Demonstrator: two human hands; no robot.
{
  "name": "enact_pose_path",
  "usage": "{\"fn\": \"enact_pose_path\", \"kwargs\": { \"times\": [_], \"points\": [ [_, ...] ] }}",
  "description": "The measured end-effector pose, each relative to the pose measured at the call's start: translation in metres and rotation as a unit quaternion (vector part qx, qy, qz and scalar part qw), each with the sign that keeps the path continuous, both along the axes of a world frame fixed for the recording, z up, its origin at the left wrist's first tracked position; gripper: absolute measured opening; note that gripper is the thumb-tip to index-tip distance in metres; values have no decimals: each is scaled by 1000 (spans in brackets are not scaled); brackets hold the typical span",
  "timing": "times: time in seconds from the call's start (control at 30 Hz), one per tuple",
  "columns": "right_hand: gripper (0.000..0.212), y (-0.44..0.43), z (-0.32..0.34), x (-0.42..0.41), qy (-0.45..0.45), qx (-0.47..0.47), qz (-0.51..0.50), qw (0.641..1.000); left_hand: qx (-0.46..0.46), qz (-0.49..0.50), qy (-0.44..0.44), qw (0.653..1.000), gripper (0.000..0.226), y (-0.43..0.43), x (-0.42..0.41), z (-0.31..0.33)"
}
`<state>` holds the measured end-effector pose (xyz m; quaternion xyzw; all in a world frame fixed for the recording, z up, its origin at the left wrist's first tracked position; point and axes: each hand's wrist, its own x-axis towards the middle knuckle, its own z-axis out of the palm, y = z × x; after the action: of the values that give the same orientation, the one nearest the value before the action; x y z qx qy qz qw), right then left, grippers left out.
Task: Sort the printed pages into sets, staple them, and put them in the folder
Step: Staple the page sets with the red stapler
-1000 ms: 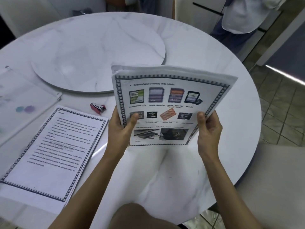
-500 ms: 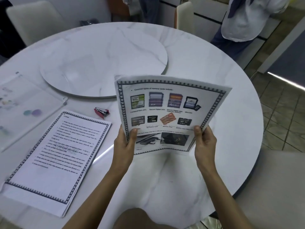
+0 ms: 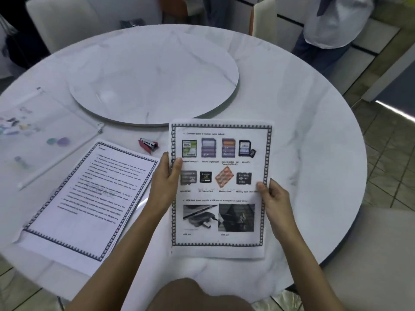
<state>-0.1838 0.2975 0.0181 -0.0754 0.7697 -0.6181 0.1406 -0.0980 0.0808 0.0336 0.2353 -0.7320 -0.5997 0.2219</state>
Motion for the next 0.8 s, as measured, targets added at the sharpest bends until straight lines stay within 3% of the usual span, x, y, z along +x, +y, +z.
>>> {"fn": "enact_pose_path", "kwargs": {
  "times": [0.2,0.37,0.53,0.8],
  "points": [
    [15,-7,-29,22,-91,56,6,994,4,11,-91,996,13,-5,4,-33],
    [15,-27,-38,30,-136,120,58,982,-16,33,-143,989,30,-26,23,-52],
    [26,-57,-38,12,-115,177,93,973,-18,38,-125,991,14,-48,39,-47],
    [17,-145,-29,-33,-44,170,145,974,-12,140,-108,984,13,-84,90,-38]
  ]
}}
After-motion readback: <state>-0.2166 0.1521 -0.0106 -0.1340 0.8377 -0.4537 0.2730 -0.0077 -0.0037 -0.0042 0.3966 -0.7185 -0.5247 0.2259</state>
